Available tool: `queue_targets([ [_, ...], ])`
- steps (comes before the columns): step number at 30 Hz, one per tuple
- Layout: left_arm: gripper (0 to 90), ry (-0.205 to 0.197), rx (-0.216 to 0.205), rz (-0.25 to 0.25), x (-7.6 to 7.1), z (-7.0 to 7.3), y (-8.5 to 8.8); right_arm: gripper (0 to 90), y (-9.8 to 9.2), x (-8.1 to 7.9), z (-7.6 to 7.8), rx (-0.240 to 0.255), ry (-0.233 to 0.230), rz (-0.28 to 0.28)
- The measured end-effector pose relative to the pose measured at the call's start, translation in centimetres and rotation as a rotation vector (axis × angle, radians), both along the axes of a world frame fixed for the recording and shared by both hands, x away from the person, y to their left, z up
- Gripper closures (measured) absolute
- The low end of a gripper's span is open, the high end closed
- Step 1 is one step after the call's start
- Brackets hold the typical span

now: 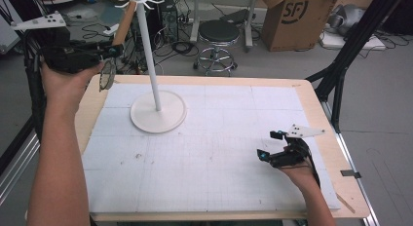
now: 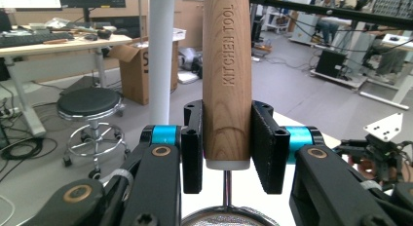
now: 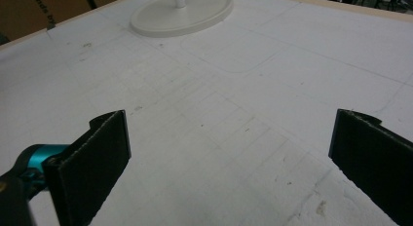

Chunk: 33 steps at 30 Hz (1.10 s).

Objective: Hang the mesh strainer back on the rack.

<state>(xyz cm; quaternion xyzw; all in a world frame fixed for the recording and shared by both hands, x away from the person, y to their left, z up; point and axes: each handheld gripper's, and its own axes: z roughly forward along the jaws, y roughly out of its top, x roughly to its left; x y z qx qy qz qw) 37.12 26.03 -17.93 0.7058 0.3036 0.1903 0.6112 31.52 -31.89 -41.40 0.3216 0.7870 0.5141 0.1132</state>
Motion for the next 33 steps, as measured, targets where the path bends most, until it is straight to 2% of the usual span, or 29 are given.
queue_targets([
  [7,68.7,0.008,0.018,0.042,0.2,-0.1,0.4,0.6,0.1,0.0,0.0,-0.001,0.004,-0.001],
  [13,68.7,0.030,0.024,0.084,0.8,-0.5,0.7,0.6,0.2,-0.1,0.0,-0.008,0.003,0.001],
  [19,68.7,0.035,0.029,0.074,1.4,-0.8,0.2,0.6,0.2,0.0,-0.1,-0.010,0.004,-0.003],
  [26,68.7,0.055,0.056,0.071,2.3,-1.3,-1.0,0.6,0.0,0.0,-0.1,-0.009,0.002,-0.003],
  [33,68.6,0.077,0.054,0.058,3.0,-1.7,-1.9,0.6,0.0,0.0,0.0,-0.008,0.005,-0.002],
])
